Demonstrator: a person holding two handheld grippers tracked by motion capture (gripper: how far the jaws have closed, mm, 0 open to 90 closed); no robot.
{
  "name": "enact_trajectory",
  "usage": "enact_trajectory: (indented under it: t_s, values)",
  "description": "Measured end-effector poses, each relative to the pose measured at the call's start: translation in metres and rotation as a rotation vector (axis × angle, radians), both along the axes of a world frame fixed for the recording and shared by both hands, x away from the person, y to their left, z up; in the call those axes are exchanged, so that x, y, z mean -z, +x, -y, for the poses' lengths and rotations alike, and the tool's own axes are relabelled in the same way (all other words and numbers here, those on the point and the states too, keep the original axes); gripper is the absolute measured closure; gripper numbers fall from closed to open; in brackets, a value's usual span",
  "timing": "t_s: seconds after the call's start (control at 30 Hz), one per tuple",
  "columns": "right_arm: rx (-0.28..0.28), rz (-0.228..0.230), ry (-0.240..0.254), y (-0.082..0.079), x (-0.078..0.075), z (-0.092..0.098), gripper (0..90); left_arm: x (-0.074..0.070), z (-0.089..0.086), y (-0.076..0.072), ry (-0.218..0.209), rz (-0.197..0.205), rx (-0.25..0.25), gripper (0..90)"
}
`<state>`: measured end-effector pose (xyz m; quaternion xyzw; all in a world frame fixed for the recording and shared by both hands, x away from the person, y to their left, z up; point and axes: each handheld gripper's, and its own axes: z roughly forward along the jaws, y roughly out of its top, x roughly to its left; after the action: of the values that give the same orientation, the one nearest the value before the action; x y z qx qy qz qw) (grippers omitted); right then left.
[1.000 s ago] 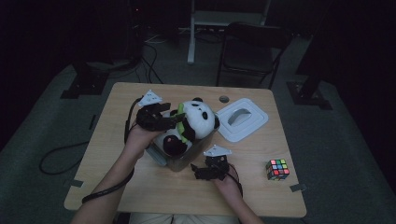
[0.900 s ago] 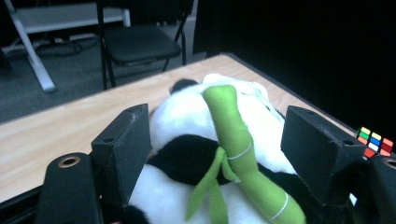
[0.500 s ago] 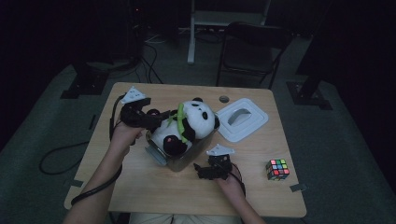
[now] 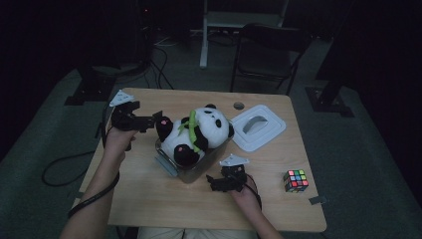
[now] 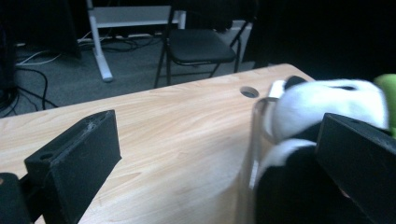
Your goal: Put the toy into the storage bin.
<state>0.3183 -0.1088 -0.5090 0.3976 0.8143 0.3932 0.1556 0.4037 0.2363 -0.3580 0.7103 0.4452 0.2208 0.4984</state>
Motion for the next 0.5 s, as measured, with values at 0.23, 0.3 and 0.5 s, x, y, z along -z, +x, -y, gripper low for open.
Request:
enact_trajectory:
  t_s: [0.23,0.3,0.5]
  values:
    - [0.003,0.001,0.003,0.002,-0.001,0.001,12.3,0.039,-0.014,0.020,0.009,-0.043,-0.039,1.0]
    - [0.005,0.000,0.006,0.002,-0.001,0.002,12.2,0.052,-0.015,0.025,0.024,-0.069,-0.050,0.9]
    - [0.009,0.008,0.007,0.003,-0.004,0.002,12.3,0.085,-0.012,0.036,0.040,-0.130,-0.070,1.0]
